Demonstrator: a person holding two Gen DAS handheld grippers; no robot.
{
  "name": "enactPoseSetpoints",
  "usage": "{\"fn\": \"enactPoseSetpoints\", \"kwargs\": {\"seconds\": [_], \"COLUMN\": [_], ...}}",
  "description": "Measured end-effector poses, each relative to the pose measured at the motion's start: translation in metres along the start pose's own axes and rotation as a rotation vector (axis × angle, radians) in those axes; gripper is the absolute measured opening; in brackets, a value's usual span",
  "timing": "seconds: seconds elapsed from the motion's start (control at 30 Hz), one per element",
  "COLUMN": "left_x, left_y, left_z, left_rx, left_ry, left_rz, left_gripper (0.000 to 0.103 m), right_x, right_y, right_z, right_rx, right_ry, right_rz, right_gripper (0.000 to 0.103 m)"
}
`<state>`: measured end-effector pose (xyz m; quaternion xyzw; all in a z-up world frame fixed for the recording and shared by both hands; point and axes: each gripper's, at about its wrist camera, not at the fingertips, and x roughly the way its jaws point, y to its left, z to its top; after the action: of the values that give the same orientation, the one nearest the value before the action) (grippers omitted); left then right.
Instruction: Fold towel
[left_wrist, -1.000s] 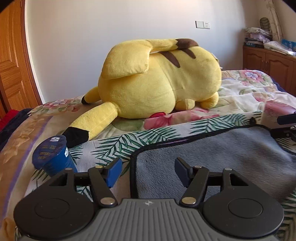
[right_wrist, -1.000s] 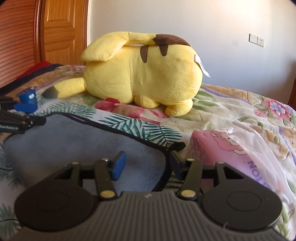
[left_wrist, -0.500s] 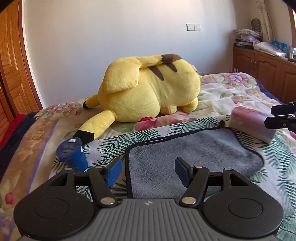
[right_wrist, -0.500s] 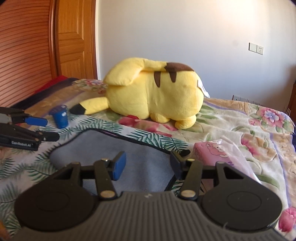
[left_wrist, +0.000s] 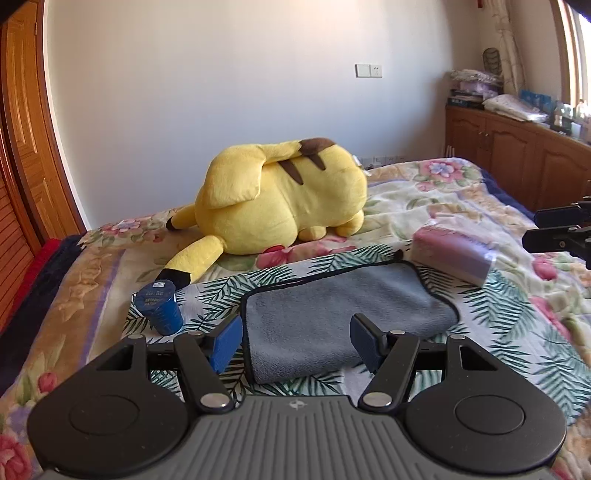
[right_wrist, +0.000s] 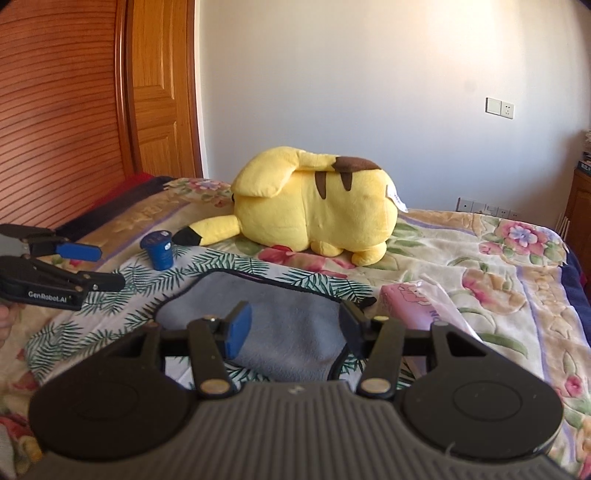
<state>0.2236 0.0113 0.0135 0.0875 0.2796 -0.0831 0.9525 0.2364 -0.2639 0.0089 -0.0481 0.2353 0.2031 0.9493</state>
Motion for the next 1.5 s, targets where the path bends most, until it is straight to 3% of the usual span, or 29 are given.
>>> {"fn": "enactPoseSetpoints", "kwargs": {"seconds": [0.33,0.9,1.1,1.13,1.23,1.27,1.5], "left_x": [-0.057,-0.141,-0.162,-0.165,-0.174,-0.177,-0.195], "left_y": [-0.011,-0.036,-0.045,-0.047,-0.051,-0.053,-0.056], "left_z": [0.000,-0.029,-0.035,-0.035,-0.035,-0.035,-0.039], "left_rx": [-0.006,-0.025,-0.043,-0.043,-0.042,-0.042,-0.055], "left_ry": [-0.026,-0.066,-0.088,-0.092,-0.104,-0.109,-0.138], "left_rz": [-0.006,-0.028,-0.042,-0.043,-0.043,-0.043,-0.019], "left_gripper": [0.050,0.079,0.087,0.087,0.087,0.087,0.087], "right_x": [-0.048,-0.113,-0.124,-0.126,-0.132,-0.135,-0.150], "right_y": [0.010,0.036,0.044,0.045,0.049,0.050,0.057], "right_z": [0.002,-0.007,-0.016,-0.018,-0.021,-0.022,-0.023], "right_rx": [0.019,0.041,0.051,0.053,0.059,0.059,0.067], "right_ry": [-0.021,-0.058,-0.059,-0.059,-0.070,-0.076,-0.089], "right_rz": [-0.017,-0.013,-0.019,-0.020,-0.020,-0.020,-0.030], "right_gripper": [0.054,0.056,0.065,0.069,0.096,0.099,0.103]}}
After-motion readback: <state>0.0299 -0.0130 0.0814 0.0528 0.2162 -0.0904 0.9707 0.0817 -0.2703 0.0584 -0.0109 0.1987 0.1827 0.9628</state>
